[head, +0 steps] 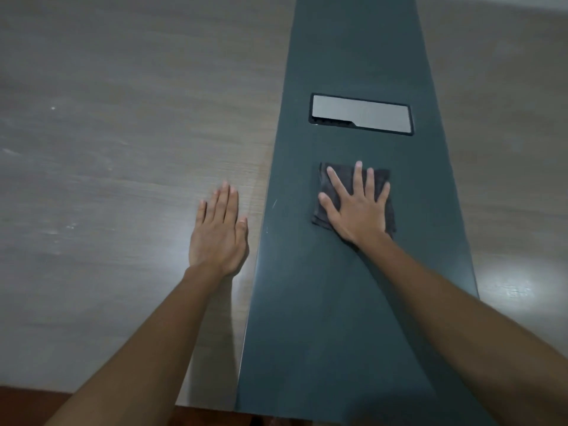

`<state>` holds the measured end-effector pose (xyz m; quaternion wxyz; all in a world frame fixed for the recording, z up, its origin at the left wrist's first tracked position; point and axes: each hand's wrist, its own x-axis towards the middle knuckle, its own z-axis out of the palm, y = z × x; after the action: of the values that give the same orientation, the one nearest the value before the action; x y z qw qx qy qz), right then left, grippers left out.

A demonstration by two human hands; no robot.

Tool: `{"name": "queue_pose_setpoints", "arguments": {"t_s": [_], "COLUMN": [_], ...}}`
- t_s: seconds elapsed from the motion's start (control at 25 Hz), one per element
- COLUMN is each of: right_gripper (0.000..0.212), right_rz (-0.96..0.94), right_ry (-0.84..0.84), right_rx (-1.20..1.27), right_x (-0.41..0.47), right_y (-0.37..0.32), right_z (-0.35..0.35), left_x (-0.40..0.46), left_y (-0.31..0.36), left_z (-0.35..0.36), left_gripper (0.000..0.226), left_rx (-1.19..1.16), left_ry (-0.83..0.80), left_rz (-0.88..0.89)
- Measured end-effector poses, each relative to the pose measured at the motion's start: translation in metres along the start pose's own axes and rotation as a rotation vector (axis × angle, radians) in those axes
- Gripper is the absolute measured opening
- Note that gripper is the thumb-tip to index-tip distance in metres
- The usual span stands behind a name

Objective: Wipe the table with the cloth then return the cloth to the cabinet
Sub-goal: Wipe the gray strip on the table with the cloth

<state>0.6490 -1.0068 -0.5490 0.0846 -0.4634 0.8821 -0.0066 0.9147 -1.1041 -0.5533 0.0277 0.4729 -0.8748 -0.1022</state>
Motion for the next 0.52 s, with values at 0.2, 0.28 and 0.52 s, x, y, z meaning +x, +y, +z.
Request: {"name": "queue_pose_setpoints", "arguments": {"t_s": [0.2, 0.28, 0.52], "right_gripper": [0.065, 0.065, 0.063], "right_rz": [-0.195, -0.294, -0.562], "right_ry": [-0.052, -0.049, -0.019], "right_rx": [-0.064, -0.079, 0.002], "right_x": [0.012, -0.016, -0.176], "right_y": [-0.053, -0.064, -0.095], "right_z": [0.001, 0.005, 0.029], "left_x": [-0.021, -0.036, -0.075], "left_y": [-0.023, -0.029, -0.041], "left_z": [-0.003, -0.004, -0.004], "left_gripper": [0.064, 0.065, 0.068], "left_rx": [0.0, 0.004, -0.001], "left_ry": [0.01, 0.013, 0.025], "left_rz": [-0.044, -0.068, -0.122]}}
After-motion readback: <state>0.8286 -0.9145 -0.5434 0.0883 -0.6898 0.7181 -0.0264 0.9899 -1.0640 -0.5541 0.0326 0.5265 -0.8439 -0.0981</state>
